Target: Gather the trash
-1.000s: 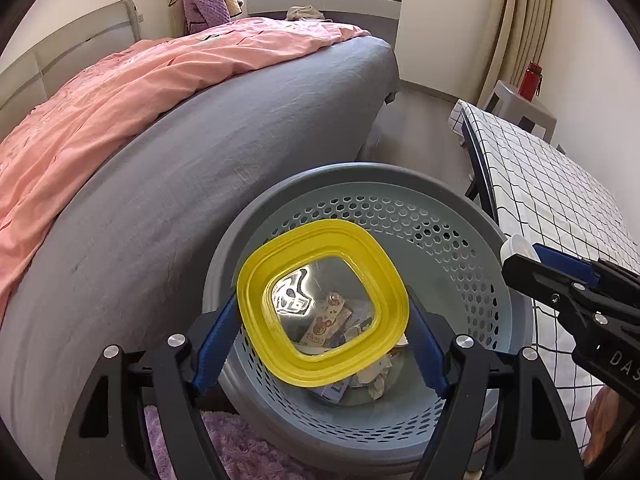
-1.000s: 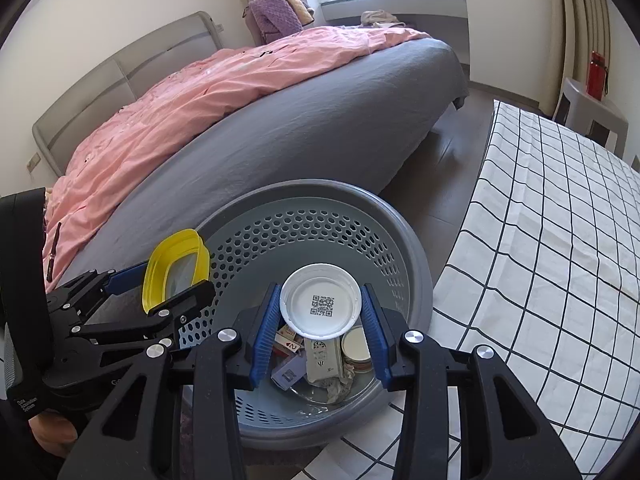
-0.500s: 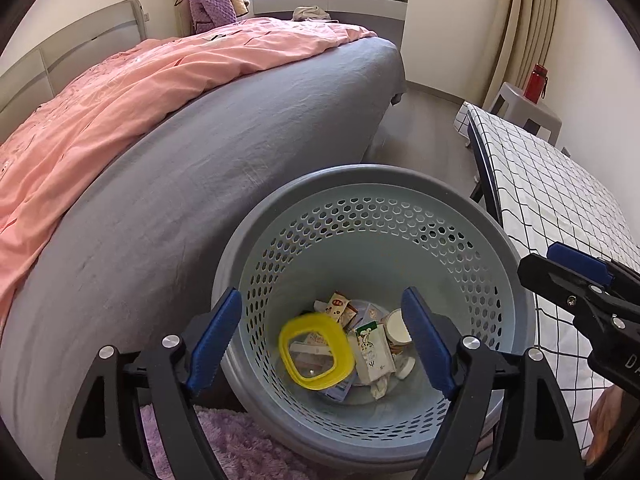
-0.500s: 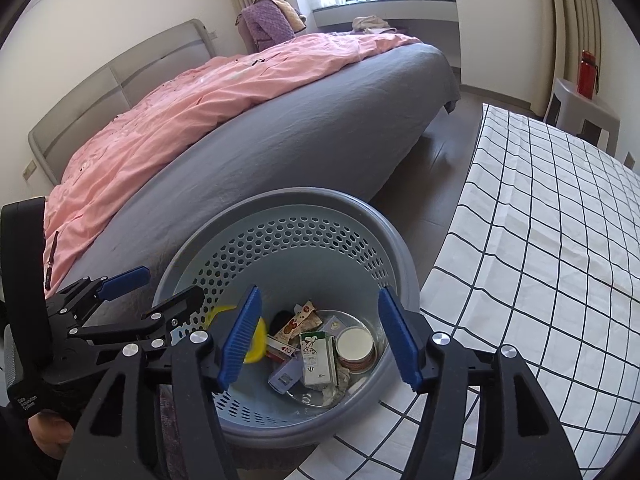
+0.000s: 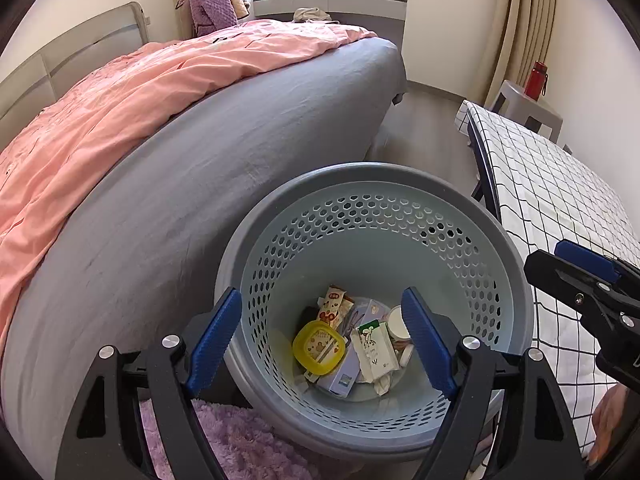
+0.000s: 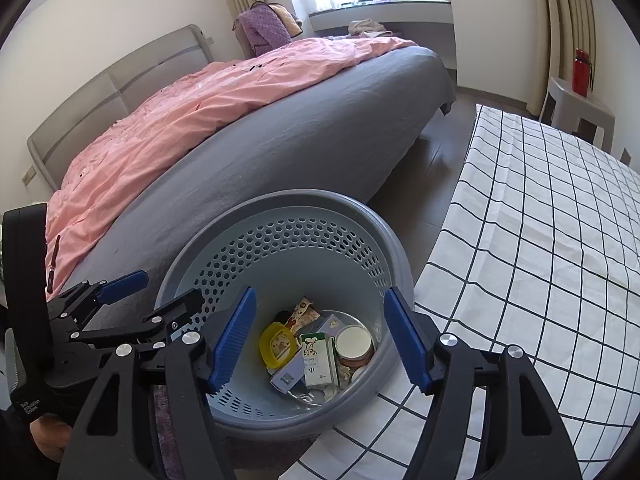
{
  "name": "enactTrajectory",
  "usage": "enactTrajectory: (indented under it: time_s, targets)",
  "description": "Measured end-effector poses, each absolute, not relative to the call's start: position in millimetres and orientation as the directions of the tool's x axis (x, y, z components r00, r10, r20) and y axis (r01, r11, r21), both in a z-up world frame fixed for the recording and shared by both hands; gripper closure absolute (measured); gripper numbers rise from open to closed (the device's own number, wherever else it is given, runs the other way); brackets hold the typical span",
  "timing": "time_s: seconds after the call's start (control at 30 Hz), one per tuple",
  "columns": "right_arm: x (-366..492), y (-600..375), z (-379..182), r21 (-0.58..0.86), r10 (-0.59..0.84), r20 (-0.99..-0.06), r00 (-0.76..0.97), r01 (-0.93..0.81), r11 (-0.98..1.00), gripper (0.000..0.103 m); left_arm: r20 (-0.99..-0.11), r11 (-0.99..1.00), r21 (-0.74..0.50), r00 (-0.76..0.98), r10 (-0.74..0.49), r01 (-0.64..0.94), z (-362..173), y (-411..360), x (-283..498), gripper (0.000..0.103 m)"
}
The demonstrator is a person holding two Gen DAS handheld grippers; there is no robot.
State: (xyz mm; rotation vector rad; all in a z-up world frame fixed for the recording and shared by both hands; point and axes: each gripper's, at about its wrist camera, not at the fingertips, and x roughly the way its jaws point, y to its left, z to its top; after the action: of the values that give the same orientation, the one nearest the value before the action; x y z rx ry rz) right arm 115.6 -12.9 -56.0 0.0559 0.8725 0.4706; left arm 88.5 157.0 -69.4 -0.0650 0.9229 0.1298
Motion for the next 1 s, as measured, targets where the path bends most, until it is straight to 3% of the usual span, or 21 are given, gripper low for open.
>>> enactTrajectory:
  time_s: [0.67,1.0]
  targets:
    - [105.5,-21.3,-52.8,0.224,0.404,-0.718,0.567,-0.361,0.905,0.023,-0.795,0.986,0.016,0.597,0.113,-0.166,-64.5,155.6,80.1,0.019]
    - [105.6,-21.1,-50.6,0.224,0.404,-0.715,0.571,-0.360,0.906,0.022,-0.789,0.986,0.024,0.603,0.119,-0.164,-61.7,154.0,77.7,0.019]
